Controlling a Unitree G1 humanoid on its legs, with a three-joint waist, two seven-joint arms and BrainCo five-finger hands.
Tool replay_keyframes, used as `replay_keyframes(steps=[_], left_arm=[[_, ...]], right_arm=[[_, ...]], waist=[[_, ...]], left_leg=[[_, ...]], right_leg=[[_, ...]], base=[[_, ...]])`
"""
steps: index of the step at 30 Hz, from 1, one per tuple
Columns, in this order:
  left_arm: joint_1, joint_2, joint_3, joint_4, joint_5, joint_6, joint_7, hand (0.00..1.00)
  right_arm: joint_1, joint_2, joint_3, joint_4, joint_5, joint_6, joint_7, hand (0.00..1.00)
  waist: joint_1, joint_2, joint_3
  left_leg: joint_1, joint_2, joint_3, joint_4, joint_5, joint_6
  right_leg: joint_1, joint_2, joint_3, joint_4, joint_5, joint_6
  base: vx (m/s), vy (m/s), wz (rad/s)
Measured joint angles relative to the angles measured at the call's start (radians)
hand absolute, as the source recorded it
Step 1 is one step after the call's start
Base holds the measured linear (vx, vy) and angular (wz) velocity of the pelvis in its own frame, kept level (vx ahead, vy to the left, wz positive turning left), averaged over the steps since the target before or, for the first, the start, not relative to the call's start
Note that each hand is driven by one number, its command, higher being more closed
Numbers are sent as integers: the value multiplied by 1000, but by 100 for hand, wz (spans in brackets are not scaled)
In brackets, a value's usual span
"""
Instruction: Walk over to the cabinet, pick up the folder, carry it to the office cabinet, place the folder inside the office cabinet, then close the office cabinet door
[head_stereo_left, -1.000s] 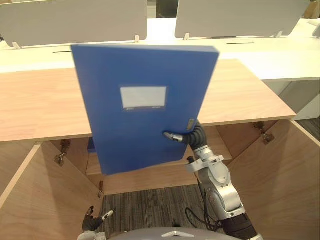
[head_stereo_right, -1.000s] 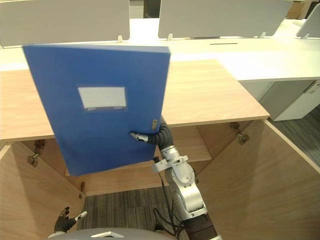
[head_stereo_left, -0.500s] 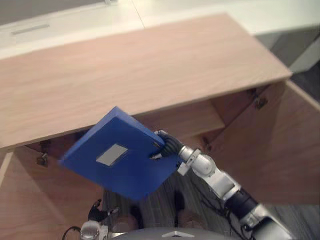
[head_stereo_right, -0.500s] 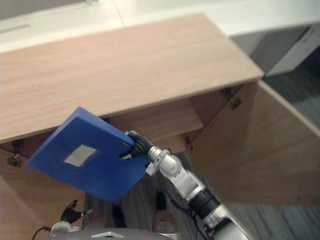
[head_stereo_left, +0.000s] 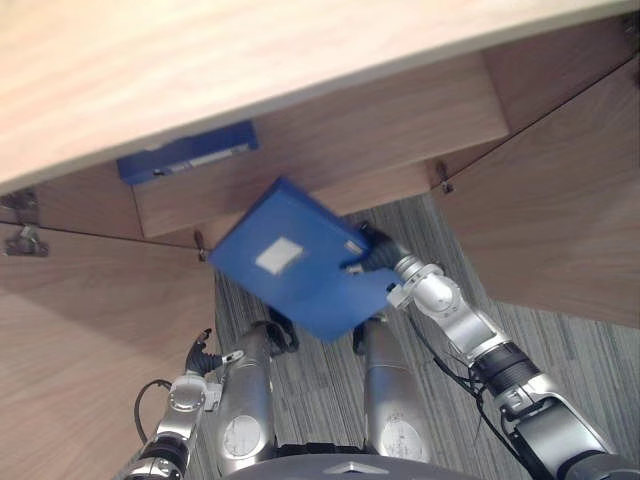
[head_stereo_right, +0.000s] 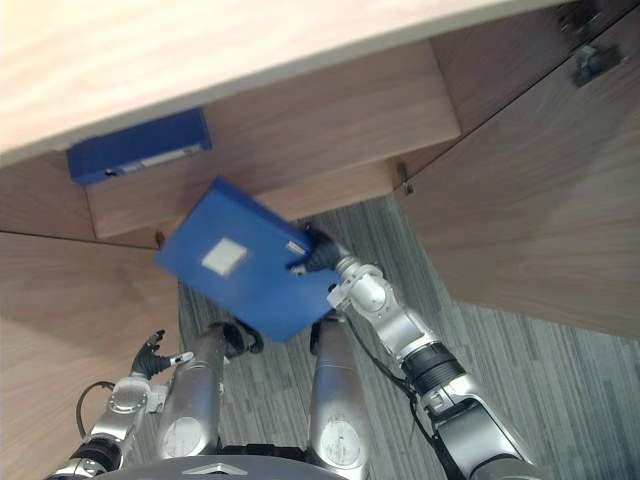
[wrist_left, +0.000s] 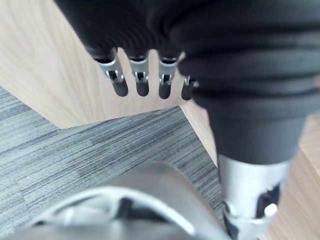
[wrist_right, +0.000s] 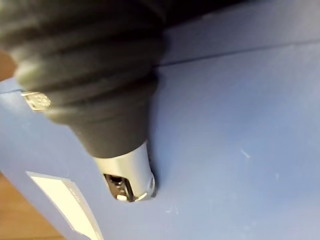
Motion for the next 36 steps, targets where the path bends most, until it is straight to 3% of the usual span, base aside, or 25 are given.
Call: replay_keyframes(steps=[5,9,14,17,26,36], left_arm=[[-34,2,49,-99,-30,-3,17,0],[-33,-4,76,-175,-61,-17,12,0],[-130,-23,94,-220,-81,-20,29,0],[-142,-65,83,-255,-94,-24,29,0],[-152,-68,87,-265,-120,-21,41,0],[-166,-88,109,-260,-147,-14,111,0]], right_arm=[[-41,33,-156,-75,159,8,-96,100],[-109,35,-243,-70,305,8,-156,100],[-241,36,-303,-18,464,5,-184,100],[-325,42,-327,80,590,6,-209,100],[-521,90,-369,323,826,16,-240,100],[-644,154,-543,364,1001,-58,-402,100]], waist=[[22,-3,25],[45,1,32],[51,-21,52],[53,-21,52],[55,-21,52],[55,-23,47]], left_leg=[[-164,58,-44,151,-48,-9],[-270,70,-80,216,-56,-10],[-374,79,-126,276,-56,-12],[-397,79,-130,285,-56,-12],[-436,75,-164,272,-41,-15],[-458,39,-194,194,18,-23]], right_leg=[[-157,0,-57,150,-53,-22],[-253,-8,-82,235,-80,-24],[-332,-15,-111,298,-97,-34],[-349,-18,-113,304,-97,-34],[-356,-24,-153,284,-96,-38],[-355,-47,-196,234,-81,-52]], base=[[-40,-62,-3],[-16,-58,13],[-38,-41,15],[-57,-9,2],[-48,-28,7],[-58,-39,14]])
